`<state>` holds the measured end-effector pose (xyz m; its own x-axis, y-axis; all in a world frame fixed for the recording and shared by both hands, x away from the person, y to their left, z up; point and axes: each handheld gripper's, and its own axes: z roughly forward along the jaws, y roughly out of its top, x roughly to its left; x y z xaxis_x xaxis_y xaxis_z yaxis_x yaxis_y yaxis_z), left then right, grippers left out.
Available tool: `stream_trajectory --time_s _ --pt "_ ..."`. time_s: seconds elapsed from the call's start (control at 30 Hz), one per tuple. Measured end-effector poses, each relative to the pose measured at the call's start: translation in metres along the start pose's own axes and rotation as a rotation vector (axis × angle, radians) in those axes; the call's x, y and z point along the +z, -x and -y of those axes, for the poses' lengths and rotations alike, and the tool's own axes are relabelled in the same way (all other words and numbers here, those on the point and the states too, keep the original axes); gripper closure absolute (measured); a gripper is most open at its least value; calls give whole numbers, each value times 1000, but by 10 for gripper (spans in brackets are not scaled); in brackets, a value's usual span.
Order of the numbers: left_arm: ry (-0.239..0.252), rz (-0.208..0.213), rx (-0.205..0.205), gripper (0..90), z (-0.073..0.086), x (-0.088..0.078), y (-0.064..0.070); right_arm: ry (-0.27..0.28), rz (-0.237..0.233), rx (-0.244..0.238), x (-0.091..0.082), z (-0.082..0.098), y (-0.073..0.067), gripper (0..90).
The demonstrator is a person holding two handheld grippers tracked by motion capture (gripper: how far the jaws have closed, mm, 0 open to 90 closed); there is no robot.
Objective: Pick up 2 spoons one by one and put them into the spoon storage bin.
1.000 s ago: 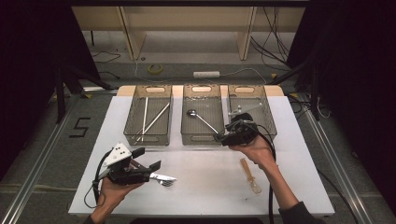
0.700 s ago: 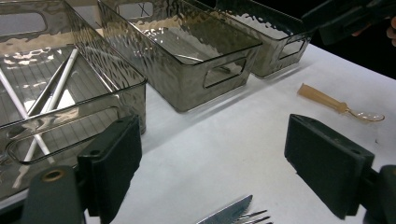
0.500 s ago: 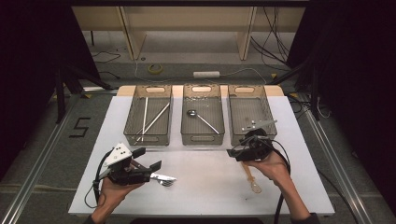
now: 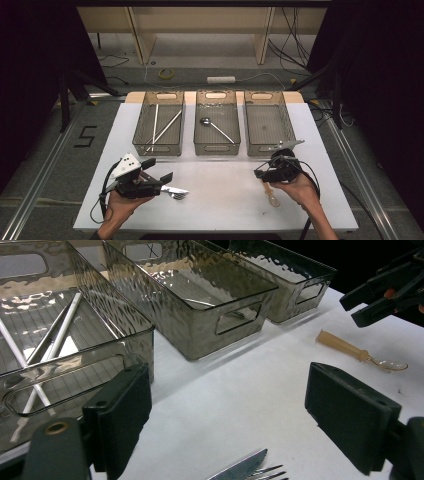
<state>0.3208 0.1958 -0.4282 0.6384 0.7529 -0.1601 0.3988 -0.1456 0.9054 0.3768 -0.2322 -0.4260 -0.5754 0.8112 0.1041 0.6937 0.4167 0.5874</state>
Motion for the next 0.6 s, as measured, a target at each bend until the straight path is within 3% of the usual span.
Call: stream_trajectory --time_s 0.2,0.43,0.6 --pt "1 -2 -1 181 0 0 0 -5 26 21 4 12 1 342" --pt "2 -2 -3 179 0 0 0 -23 34 33 12 21 -2 267" --pt "1 -2 0 179 0 0 0 -38 46 33 16 24 -2 285"
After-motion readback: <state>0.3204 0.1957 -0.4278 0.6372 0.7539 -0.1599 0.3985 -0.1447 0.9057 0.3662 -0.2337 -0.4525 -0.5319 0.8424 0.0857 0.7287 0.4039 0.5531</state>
